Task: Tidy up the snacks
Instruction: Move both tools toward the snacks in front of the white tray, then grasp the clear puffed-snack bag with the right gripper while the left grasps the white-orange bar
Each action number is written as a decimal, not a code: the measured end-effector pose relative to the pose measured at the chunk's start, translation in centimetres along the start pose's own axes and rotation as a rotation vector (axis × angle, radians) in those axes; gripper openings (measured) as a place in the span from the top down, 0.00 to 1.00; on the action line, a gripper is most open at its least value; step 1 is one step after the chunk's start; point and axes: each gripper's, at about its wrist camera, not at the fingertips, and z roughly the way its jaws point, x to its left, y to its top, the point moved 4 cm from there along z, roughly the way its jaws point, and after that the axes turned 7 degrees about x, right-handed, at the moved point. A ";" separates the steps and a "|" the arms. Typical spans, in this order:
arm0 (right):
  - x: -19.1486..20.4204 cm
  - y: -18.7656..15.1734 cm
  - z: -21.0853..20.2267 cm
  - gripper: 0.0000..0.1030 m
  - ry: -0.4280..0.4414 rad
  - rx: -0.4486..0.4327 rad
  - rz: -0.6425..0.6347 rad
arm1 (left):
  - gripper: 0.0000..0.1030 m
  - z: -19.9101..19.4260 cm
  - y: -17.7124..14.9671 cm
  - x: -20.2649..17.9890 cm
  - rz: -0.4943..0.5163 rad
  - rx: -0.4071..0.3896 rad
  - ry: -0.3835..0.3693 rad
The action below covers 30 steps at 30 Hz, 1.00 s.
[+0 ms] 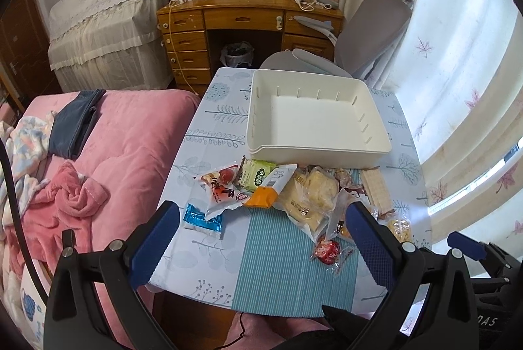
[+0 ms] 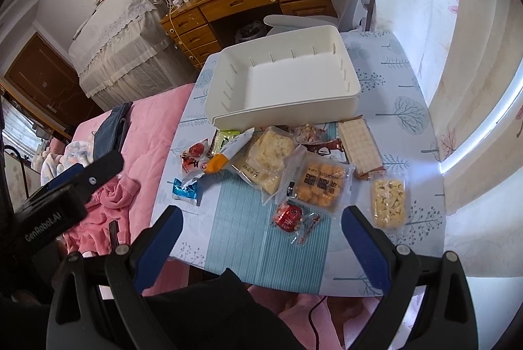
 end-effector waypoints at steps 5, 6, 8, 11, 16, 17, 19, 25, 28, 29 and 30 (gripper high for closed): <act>-1.8 -0.2 0.0 0.05 -0.004 0.001 0.013 | 0.02 -0.2 -0.3 0.2 -0.031 -0.004 -0.017; -2.3 -0.3 0.0 0.05 -0.006 -0.002 0.015 | 0.02 -0.2 -0.4 0.3 -0.039 -0.010 -0.021; -3.1 -0.4 -0.1 0.05 -0.009 -0.005 0.025 | 0.02 -0.2 -0.8 0.4 -0.045 -0.028 -0.027; -4.4 -0.6 0.1 0.05 -0.004 0.000 0.044 | 0.02 -0.3 -1.3 0.5 -0.052 -0.027 -0.008; -6.8 -1.0 1.1 0.05 0.024 0.042 0.130 | 0.02 0.4 -1.5 0.6 -0.054 0.014 0.022; -7.2 -1.1 1.1 0.05 0.026 0.048 0.142 | 0.02 0.5 -1.5 0.5 -0.051 0.019 0.023; -8.0 -1.2 1.5 0.05 0.036 0.065 0.172 | 0.02 1.0 -1.7 0.4 -0.041 0.034 0.025; -9.8 -2.0 3.6 0.05 0.091 0.148 0.272 | 0.02 3.0 -1.9 0.3 -0.033 0.094 0.012; -11.1 -2.3 4.9 0.05 0.094 0.194 0.346 | 0.02 4.3 -1.8 0.3 -0.031 0.121 0.010; -11.6 -2.4 5.4 0.05 0.085 0.209 0.376 | 0.02 4.8 -1.6 0.3 -0.029 0.134 0.010; -12.2 -2.5 5.9 0.05 0.071 0.223 0.403 | 0.02 5.3 -1.6 0.3 -0.026 0.143 0.007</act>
